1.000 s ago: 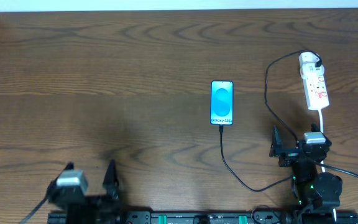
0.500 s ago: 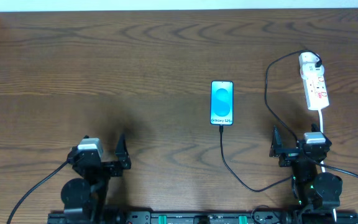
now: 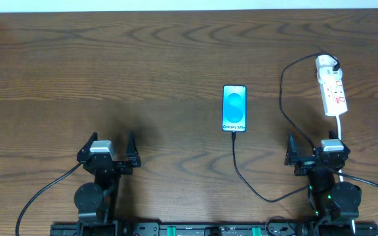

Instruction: Plug charger to phone and switch on socket

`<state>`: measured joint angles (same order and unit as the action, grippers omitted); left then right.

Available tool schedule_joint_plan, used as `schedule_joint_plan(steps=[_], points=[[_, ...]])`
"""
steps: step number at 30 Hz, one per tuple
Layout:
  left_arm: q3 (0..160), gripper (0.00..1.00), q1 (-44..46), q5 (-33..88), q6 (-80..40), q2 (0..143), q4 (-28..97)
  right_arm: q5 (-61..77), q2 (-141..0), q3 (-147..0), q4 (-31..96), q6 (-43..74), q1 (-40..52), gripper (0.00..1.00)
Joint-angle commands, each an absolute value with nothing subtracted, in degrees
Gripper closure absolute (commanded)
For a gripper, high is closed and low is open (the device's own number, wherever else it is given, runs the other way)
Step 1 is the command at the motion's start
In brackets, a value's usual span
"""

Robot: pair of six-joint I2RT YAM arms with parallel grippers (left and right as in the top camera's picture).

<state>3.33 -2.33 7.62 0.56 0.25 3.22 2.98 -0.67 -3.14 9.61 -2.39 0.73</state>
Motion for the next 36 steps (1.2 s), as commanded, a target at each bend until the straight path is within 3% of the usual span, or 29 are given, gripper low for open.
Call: schedule_joint_plan(steps=[1,5,11,36], points=[[2.0,0.05,-2.5,8.1,5.1,0.1,0.7,2.5,-0.3,-2.8,9.6,-3.3,1.1,0.01],[0.2,0.05,-2.5,8.1,6.0,0.1,-2.9,2.5,-0.3,-2.8,9.6,-3.3,1.1,0.01],[0.2,0.05,-2.5,7.9,5.9,0.1,4.1,2.5,-0.3,-2.8,9.6,-3.3,1.1,0.01],[0.2,0.04,-2.6,7.3,5.8,0.1,3.6,2.5,-0.3,-2.8,9.6,-3.3,1.1,0.01]])
